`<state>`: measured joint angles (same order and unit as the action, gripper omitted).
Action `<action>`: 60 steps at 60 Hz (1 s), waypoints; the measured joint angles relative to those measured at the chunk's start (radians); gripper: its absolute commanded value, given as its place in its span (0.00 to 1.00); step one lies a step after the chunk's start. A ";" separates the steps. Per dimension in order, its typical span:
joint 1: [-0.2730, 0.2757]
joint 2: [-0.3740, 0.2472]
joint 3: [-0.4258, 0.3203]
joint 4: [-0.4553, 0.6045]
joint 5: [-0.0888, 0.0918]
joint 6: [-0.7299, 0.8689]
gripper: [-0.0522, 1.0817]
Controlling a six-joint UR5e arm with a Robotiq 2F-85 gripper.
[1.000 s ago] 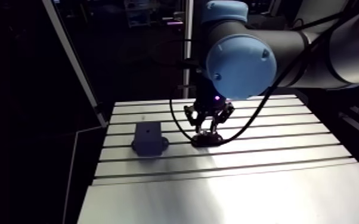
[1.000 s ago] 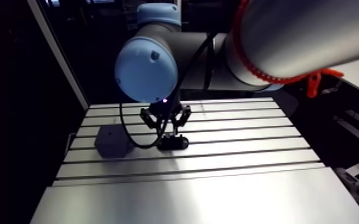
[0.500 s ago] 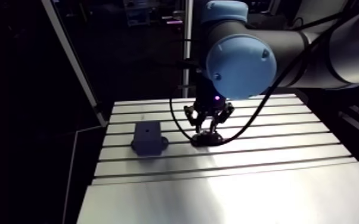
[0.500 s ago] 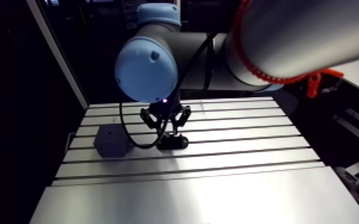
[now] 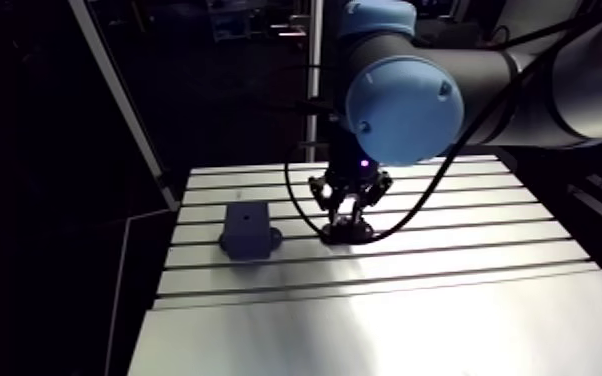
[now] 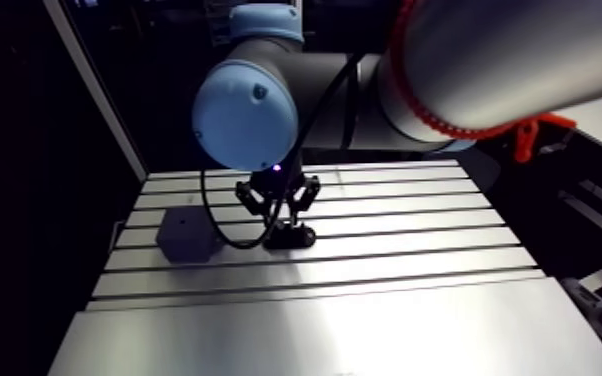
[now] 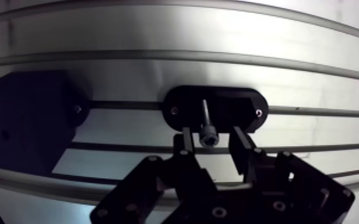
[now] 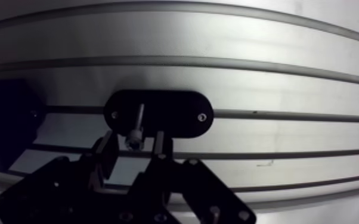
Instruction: Pick up the M10 bolt and insert it into the hole until fully seated.
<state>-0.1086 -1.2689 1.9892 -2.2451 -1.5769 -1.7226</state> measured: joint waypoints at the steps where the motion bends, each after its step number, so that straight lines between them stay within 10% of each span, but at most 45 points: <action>1: 0.000 0.000 0.000 0.000 0.000 0.000 0.56; 60: 0.000 0.010 -0.004 0.000 0.001 -0.004 0.64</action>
<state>-0.1089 -1.2594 1.9847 -2.2451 -1.5762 -1.7268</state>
